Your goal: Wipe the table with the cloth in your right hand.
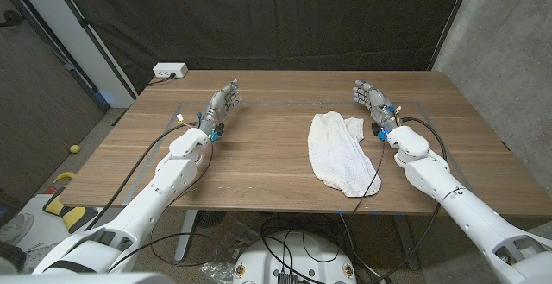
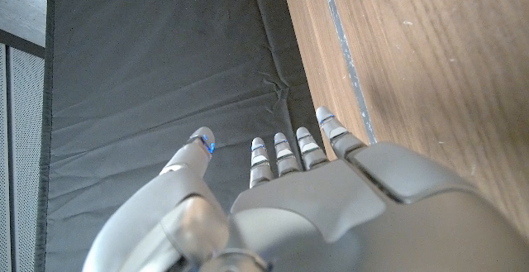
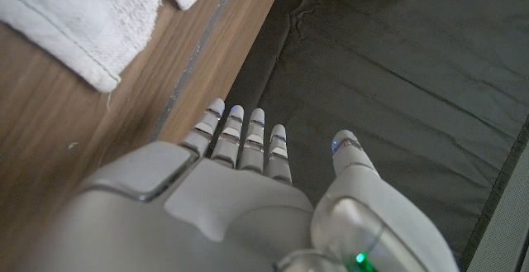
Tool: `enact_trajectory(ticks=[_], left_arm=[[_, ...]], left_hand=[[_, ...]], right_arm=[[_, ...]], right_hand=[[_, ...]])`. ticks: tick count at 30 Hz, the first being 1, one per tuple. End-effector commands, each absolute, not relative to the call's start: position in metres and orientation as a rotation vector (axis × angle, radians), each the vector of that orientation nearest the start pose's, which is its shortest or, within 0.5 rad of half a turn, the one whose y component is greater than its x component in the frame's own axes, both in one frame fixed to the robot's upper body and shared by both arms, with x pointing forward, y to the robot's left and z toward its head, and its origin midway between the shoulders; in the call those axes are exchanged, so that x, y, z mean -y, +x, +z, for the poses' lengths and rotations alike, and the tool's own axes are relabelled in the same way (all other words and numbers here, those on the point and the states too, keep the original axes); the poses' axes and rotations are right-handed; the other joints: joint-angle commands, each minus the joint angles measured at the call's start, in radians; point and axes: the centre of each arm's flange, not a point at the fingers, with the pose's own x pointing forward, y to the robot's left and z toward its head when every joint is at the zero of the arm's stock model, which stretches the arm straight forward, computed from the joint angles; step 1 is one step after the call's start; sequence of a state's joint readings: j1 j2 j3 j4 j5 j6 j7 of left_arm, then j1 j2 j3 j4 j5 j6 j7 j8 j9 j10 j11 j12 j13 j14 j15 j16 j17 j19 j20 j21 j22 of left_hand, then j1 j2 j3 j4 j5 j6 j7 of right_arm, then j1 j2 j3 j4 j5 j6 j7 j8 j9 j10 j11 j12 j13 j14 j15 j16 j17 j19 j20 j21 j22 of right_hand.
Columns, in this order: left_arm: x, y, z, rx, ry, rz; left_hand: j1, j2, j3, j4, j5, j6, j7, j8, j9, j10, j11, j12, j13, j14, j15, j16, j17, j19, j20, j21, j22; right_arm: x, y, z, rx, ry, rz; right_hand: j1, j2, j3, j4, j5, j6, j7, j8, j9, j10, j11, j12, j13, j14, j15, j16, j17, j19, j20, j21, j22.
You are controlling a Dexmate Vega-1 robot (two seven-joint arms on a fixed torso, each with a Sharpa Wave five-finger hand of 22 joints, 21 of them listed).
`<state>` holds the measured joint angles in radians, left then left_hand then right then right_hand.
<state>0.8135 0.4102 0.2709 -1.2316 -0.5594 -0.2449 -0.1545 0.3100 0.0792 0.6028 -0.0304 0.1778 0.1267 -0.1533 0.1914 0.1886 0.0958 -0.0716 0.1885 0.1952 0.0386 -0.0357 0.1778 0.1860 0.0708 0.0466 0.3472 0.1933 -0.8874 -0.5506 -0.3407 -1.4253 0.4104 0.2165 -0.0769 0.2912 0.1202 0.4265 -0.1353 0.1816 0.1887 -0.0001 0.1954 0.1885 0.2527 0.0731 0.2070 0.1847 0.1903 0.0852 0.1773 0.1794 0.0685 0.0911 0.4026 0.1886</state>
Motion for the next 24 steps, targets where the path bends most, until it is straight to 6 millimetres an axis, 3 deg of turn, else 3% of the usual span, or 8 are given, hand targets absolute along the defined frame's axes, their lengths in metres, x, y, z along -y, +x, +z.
enact_trajectory(ticks=[1, 10, 11, 13, 15, 19, 24], left_arm=[[-0.284, 0.666, -0.02, 0.581, -0.024, -0.262], [-0.284, 0.665, -0.02, 0.584, -0.021, -0.267], [-0.284, 0.665, -0.02, 0.583, -0.019, -0.269], [-0.283, 0.664, -0.02, 0.583, -0.019, -0.27], [-0.283, 0.663, -0.02, 0.583, -0.018, -0.271], [-0.284, 0.661, -0.02, 0.583, -0.016, -0.274], [-0.285, 0.659, -0.02, 0.586, -0.016, -0.274]], left_hand=[[0.002, -0.011, -0.003, 0.001, 0.005, -0.007, -0.007, -0.005, 0.002, -0.006, -0.001, 0.0, 0.001, -0.003, -0.025, 0.004, -0.001, 0.001, 0.008, -0.003, 0.004], [-0.001, -0.012, -0.006, 0.003, 0.007, -0.012, -0.007, -0.005, 0.002, -0.01, -0.002, 0.001, 0.001, -0.004, -0.026, 0.005, -0.001, -0.002, 0.015, -0.004, 0.004], [-0.001, -0.012, -0.006, 0.003, 0.007, -0.012, -0.007, -0.005, 0.002, -0.01, -0.003, 0.001, 0.001, -0.004, -0.026, 0.005, -0.001, -0.002, 0.016, -0.004, 0.005], [-0.001, -0.012, -0.006, 0.003, 0.007, -0.012, -0.008, -0.004, 0.002, -0.01, -0.004, 0.002, 0.001, -0.004, -0.025, 0.005, -0.001, -0.002, 0.017, -0.004, 0.005], [-0.002, -0.012, -0.007, 0.003, 0.007, -0.012, -0.008, -0.004, 0.002, -0.011, -0.003, 0.002, 0.001, -0.004, -0.026, 0.005, -0.001, -0.001, 0.018, -0.004, 0.005], [-0.003, -0.013, -0.007, 0.004, 0.007, -0.013, -0.006, -0.004, 0.002, -0.013, -0.002, 0.002, 0.001, -0.005, -0.026, 0.005, -0.002, -0.001, 0.018, -0.004, 0.005], [-0.004, -0.013, -0.008, 0.004, 0.008, -0.014, -0.007, -0.003, 0.002, -0.013, -0.002, 0.003, 0.001, -0.005, -0.026, 0.006, -0.002, -0.001, 0.018, -0.004, 0.005]], right_arm=[[0.277, 0.616, -0.009, 0.654, -0.461, 0.034], [0.261, 0.607, -0.005, 0.668, -0.665, 0.028], [0.259, 0.605, -0.005, 0.658, -0.689, 0.017], [0.256, 0.601, -0.005, 0.651, -0.741, -0.017], [0.251, 0.597, -0.005, 0.656, -0.796, -0.045], [0.246, 0.593, -0.006, 0.665, -0.858, -0.069], [0.239, 0.587, -0.007, 0.672, -0.941, -0.087]], right_hand=[[0.011, -0.001, 0.003, -0.001, 0.005, 0.001, -0.004, -0.001, 0.003, -0.005, -0.002, -0.004, 0.004, -0.007, -0.004, -0.001, 0.004, -0.004, 0.001, -0.003, 0.005], [-0.023, -0.017, -0.021, 0.017, -0.005, -0.004, -0.01, -0.003, 0.003, -0.02, -0.005, -0.006, 0.004, -0.033, -0.006, 0.001, 0.009, -0.025, -0.001, -0.015, 0.006], [-0.055, -0.039, -0.045, 0.031, -0.011, -0.009, -0.014, -0.003, 0.003, -0.024, -0.01, -0.003, 0.005, -0.008, -0.018, 0.016, 0.011, -0.01, 0.049, -0.014, 0.006], [-0.074, -0.057, -0.061, 0.035, -0.011, -0.014, -0.02, -0.004, 0.003, -0.019, -0.018, 0.001, 0.005, 0.013, -0.021, 0.023, 0.011, 0.014, 0.082, -0.007, 0.006], [-0.08, -0.065, -0.067, 0.036, -0.01, -0.013, -0.024, -0.003, 0.003, -0.014, -0.027, 0.004, 0.005, 0.02, -0.024, 0.024, 0.01, 0.021, 0.088, -0.006, 0.007], [-0.091, -0.087, -0.082, 0.033, -0.008, -0.011, -0.027, -0.001, 0.003, -0.012, -0.029, 0.005, 0.005, -0.004, -0.025, 0.012, 0.008, -0.009, 0.056, -0.022, 0.007], [-0.082, -0.087, -0.081, 0.025, -0.004, -0.011, -0.027, 0.0, 0.003, -0.035, -0.032, -0.002, 0.005, -0.042, -0.022, 0.0, 0.005, -0.04, 0.033, -0.039, 0.007]])
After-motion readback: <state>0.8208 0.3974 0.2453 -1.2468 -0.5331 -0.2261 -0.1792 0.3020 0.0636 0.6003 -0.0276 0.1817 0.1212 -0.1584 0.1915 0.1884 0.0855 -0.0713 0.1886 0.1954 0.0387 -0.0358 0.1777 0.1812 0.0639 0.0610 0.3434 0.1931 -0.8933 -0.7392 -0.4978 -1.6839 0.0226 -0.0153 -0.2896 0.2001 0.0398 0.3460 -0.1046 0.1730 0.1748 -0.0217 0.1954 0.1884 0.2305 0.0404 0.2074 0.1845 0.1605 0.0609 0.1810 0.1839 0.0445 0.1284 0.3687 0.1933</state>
